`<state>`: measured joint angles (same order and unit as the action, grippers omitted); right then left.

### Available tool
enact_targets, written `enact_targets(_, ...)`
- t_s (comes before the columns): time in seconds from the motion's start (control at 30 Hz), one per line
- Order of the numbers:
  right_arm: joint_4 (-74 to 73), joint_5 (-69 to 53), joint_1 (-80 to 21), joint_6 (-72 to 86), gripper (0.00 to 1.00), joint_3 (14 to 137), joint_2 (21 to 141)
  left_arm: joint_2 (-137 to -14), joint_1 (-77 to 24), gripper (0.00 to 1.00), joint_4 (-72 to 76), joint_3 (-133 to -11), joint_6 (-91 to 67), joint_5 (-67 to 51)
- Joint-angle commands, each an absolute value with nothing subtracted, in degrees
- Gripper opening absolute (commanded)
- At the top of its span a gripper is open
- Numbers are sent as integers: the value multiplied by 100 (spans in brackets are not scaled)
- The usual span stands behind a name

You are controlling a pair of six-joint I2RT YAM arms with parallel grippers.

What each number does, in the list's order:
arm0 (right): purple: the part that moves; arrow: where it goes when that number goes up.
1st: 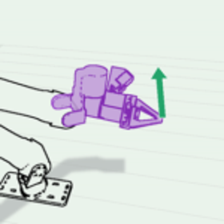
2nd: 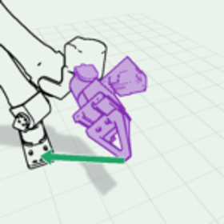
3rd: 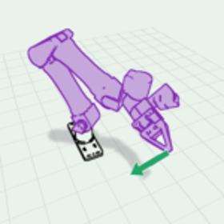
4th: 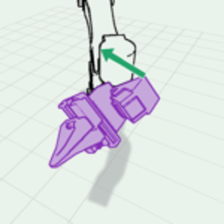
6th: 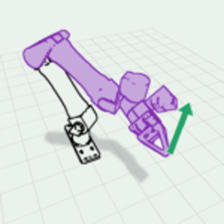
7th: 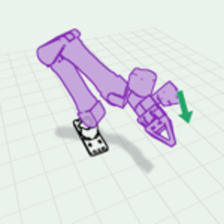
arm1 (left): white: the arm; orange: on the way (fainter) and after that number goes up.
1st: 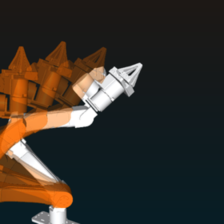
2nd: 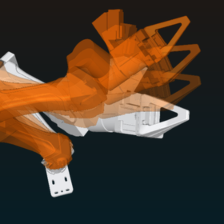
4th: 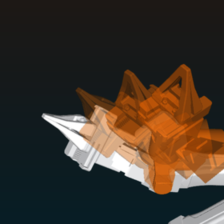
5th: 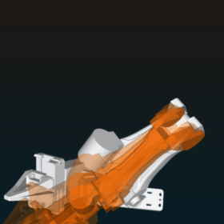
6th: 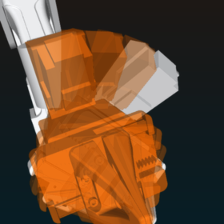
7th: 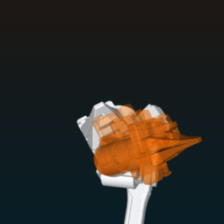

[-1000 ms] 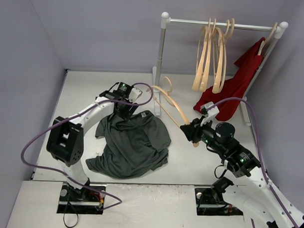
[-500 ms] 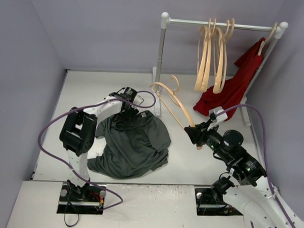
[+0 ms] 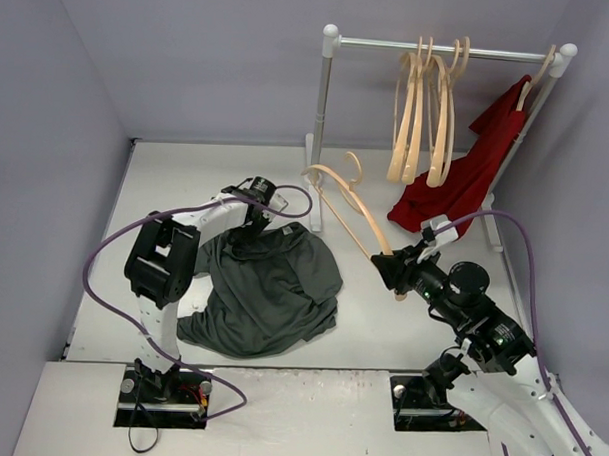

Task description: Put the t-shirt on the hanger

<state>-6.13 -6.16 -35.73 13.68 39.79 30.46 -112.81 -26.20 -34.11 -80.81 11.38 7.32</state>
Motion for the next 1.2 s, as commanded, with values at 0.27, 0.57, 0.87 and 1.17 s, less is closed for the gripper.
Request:
enact_targets(0.27,-158,-1171,-3612,1317,0,4141,3205,-10133,-2397,0,-3454,-8521,573,1133)
enact_targets(0.57,-153,-1849,-3616,1320,0,4190,3443,-9800,-2119,0,-3459,-8550,94,991)
enact_targets(0.87,-60,-2744,-3628,1292,0,4291,3941,-9557,-2006,0,-3472,-8536,-163,698)
enact_targets(1.17,627,-2966,-3678,1463,0,4206,4021,-9532,-1969,0,-3538,-8609,-391,406)
